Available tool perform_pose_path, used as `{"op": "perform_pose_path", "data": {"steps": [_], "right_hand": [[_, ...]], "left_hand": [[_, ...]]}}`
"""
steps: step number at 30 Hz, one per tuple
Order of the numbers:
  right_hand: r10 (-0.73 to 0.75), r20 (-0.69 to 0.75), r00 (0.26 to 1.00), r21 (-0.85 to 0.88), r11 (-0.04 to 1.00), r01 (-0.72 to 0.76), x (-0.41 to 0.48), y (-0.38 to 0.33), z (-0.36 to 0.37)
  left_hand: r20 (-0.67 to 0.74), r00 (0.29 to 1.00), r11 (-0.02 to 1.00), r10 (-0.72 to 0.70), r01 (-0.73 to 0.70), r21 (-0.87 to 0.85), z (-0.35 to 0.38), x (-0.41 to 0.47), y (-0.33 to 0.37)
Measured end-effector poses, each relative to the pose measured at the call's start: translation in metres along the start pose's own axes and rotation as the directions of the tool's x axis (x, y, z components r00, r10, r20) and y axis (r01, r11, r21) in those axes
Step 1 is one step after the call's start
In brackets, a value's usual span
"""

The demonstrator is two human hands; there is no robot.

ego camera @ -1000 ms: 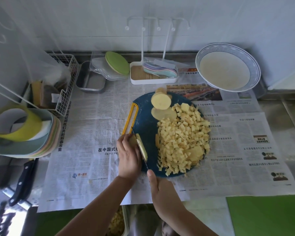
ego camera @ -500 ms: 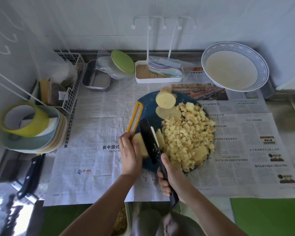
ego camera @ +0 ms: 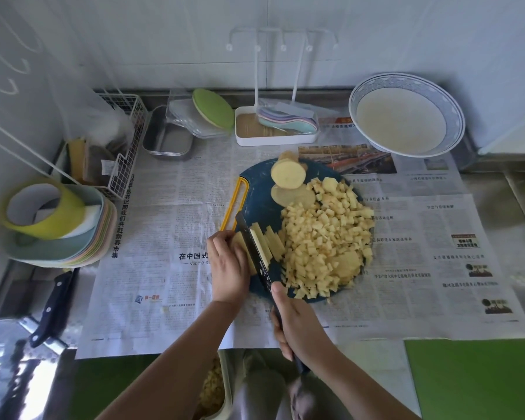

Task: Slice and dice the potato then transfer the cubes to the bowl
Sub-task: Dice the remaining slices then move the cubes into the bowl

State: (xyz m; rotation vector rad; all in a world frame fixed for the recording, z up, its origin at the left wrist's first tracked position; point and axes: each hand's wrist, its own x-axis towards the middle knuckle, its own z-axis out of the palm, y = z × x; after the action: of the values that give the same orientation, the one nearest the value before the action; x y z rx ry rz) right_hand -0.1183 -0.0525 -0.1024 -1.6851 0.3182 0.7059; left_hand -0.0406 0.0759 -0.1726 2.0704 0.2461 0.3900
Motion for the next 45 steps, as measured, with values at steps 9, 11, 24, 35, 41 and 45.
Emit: {"op": "perform_pose_path", "data": {"steps": [9,11,24,35,41,45], "right_hand": [[0.028,-0.041,0.999,-0.243,0.969,-0.038,0.009,0.004,0.004],[0.042,-0.046,0.998,-0.241,0.969,-0.052,0.012,0.004,0.004],[0.117,-0.083,0.990,0.013,0.993,-0.117,0.035,0.003,0.002],[-0.132,-0.245,0.960,-0.439,0.899,0.012,0.035,0.004,0.028],[-0.176,-0.254,0.951,-0.528,0.849,0.017,0.042,0.012,0.036],[-0.122,-0.158,0.980,-0.318,0.946,0.067,0.040,0.007,0.016]], "left_hand": [[-0.026,0.999,0.999,0.032,-0.032,0.001,0.006,-0.001,-0.006],[-0.026,0.999,0.999,0.044,-0.044,0.007,0.006,0.000,-0.008],[-0.024,0.999,0.999,0.030,-0.030,0.021,0.007,0.000,-0.006],[-0.031,0.999,1.000,0.023,-0.023,0.005,0.005,-0.001,-0.004],[-0.018,1.000,1.000,-0.006,0.006,0.002,0.002,-0.003,0.000],[-0.009,1.000,1.000,-0.019,0.019,0.003,0.002,-0.002,0.000]]}}
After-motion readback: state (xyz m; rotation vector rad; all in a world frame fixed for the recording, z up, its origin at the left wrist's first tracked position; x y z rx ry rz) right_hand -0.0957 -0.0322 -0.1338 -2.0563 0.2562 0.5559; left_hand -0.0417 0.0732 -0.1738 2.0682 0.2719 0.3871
